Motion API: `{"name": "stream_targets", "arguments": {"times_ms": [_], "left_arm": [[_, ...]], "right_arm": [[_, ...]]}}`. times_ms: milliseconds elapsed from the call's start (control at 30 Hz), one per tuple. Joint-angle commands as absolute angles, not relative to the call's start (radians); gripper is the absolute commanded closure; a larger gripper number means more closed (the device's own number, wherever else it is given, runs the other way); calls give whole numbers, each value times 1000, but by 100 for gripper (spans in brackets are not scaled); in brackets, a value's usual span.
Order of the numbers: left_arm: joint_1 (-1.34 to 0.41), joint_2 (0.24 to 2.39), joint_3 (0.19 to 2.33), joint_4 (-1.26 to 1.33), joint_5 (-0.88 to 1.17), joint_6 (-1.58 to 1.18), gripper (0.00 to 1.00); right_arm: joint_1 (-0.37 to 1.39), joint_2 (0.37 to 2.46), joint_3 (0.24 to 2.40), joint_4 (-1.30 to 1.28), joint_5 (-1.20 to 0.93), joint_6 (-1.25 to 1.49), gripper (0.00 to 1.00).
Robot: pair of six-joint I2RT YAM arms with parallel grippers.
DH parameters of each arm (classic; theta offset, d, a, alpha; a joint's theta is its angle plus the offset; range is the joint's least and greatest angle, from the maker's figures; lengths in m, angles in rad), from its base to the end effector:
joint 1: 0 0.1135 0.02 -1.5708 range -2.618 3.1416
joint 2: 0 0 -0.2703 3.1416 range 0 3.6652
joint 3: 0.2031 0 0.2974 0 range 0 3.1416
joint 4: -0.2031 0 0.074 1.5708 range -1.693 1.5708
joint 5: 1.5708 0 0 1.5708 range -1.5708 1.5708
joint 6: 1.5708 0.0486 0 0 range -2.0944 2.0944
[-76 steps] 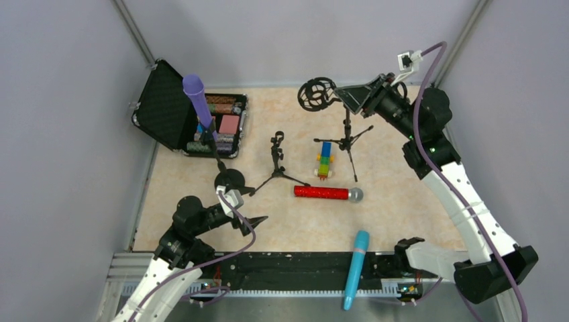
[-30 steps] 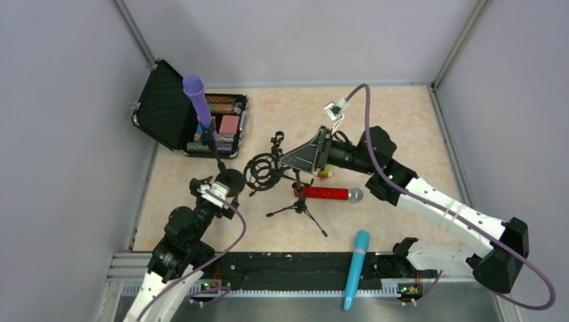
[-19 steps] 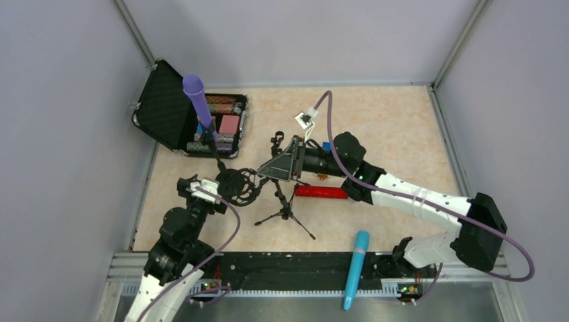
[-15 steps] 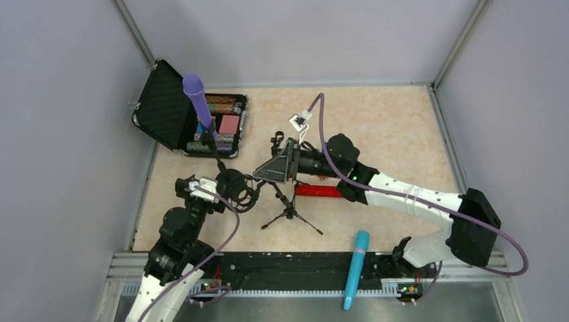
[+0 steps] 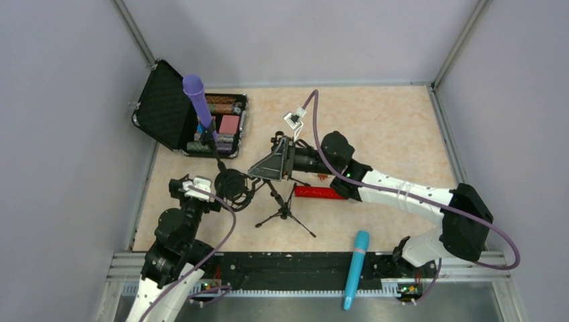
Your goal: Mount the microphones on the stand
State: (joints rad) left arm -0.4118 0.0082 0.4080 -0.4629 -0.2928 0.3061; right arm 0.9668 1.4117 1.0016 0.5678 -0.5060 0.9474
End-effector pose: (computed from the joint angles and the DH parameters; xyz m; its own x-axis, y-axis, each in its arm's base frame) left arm 0.1110 -0.0332 0.2768 -0.0192 0.3232 -0.9461 0.1311 0.9389 0.3181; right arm 0.1983 0.3289 0.3376 -0.7532 0.1589 -0.6383 -0.6514 -0.0449 0.7574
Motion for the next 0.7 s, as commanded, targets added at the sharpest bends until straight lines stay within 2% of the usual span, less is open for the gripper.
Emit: {"name": "stream_targets", "arguments": {"times_ms": [0,267,667], "left_arm": [[-406,-114,441,-414,-274,301,1],[-406,-113,468,-403,-267,312,1],[-406,-113,469,-414,-242,303,1]], "right_arm": [[991,1432,1109,654,-529,971,100],[1015,1503,1156,674,-549,974,100],[1010,1526,1054,725,-514,881,100]]}}
